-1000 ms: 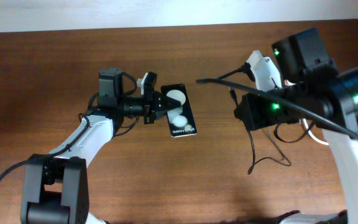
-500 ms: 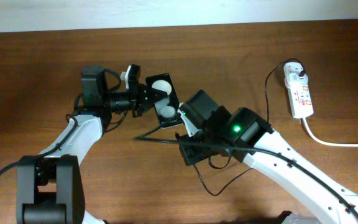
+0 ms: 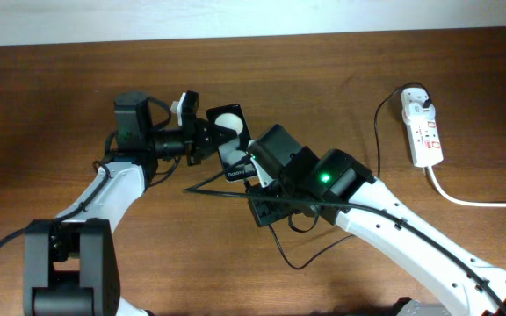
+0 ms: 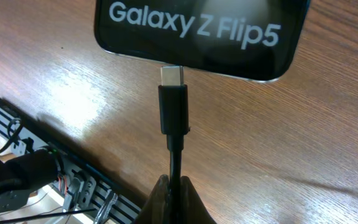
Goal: Plug charger to phone and switch on socket
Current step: 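Carry the cable plug toward the phone's bottom port, then push the USB-C plug into the phone port with the right gripper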
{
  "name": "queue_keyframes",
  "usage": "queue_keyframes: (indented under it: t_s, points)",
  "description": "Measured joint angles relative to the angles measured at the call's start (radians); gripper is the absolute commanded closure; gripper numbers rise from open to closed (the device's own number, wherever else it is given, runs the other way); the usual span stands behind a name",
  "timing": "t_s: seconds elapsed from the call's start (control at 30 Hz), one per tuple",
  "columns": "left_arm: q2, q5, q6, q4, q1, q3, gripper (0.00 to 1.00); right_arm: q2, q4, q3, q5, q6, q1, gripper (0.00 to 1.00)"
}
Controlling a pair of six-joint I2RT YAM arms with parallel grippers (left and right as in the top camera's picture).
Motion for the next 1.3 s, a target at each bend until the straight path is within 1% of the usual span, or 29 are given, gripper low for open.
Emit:
queue_keyframes:
  t_s: [0.2, 0.47, 1.17, 1.3]
  points:
    - [0.0, 0.013, -0.002, 0.0, 0.0, 0.0, 1.0, 0.0, -0.001, 0.0, 0.007, 0.018, 0.0, 0.96]
    - [0.0, 0.019, -0.039, 0.0, 0.0, 0.0, 1.0, 0.006, -0.026, 0.0, 0.003, 0.023, 0.0, 0.96]
    - [0.0, -0.008, -0.015, -0.008, 0.0, 0.0, 1.0, 0.006, -0.002, 0.0, -0.001, 0.023, 0.0, 0.96]
    - [0.0, -0.007, -0.015, -0.008, 0.0, 0.0, 1.0, 0.006, -0.002, 0.0, -0.002, 0.045, 0.0, 0.96]
